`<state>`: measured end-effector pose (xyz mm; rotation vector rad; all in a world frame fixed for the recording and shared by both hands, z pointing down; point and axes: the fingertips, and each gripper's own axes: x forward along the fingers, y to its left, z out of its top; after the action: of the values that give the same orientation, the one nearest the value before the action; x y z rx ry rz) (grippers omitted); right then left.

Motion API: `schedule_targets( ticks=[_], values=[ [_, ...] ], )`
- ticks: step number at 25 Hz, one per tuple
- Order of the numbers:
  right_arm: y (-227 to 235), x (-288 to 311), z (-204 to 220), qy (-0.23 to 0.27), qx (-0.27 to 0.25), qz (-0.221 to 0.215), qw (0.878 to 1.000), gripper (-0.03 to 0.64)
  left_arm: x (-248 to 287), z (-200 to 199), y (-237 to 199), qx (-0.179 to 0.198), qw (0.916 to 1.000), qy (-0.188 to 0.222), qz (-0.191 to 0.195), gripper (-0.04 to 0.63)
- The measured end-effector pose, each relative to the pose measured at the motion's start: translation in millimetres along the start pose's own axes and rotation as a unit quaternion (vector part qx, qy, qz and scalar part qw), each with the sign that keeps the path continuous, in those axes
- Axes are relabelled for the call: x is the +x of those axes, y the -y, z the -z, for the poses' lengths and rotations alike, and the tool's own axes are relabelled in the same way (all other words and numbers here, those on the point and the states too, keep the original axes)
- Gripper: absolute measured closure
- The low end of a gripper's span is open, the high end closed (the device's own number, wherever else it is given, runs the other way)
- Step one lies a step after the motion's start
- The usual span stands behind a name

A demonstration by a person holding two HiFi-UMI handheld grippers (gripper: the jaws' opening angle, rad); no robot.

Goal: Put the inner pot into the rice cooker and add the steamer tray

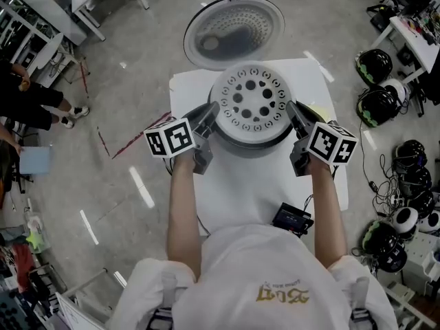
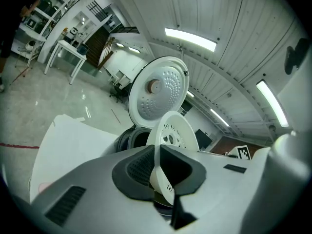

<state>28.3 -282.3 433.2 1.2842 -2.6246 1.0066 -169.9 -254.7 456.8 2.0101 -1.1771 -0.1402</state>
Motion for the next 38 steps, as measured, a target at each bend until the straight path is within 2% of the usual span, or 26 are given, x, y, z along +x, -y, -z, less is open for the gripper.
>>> schedule_targets(
  ticks=[9,16,21,27,32,38],
  values=[
    [19,14,10,-0.02,0.012,0.002,1.0,0.558,15,2,-13,-0.011,0.9999,-0.004,-0.009,0.54],
    [25,16,16,-0.023,0.026,0.002,0.999,0.557,19,4,-11,-0.026,0.9997,-0.002,0.002,0.54],
    [27,18,16,-0.026,0.022,0.002,0.999,0.555,23,1,-12,-0.022,0.9998,-0.002,0.001,0.54],
    [28,20,17,-0.025,-0.004,0.015,1.0,0.548,24,1,-12,0.045,0.9981,-0.007,-0.041,0.531],
    [29,19,17,-0.028,-0.069,0.04,0.996,0.531,26,6,-9,0.103,0.9919,-0.021,-0.071,0.522],
    [27,28,25,-0.051,-0.152,0.067,0.985,0.494,28,12,-17,0.158,0.9808,-0.049,-0.104,0.494]
  ],
)
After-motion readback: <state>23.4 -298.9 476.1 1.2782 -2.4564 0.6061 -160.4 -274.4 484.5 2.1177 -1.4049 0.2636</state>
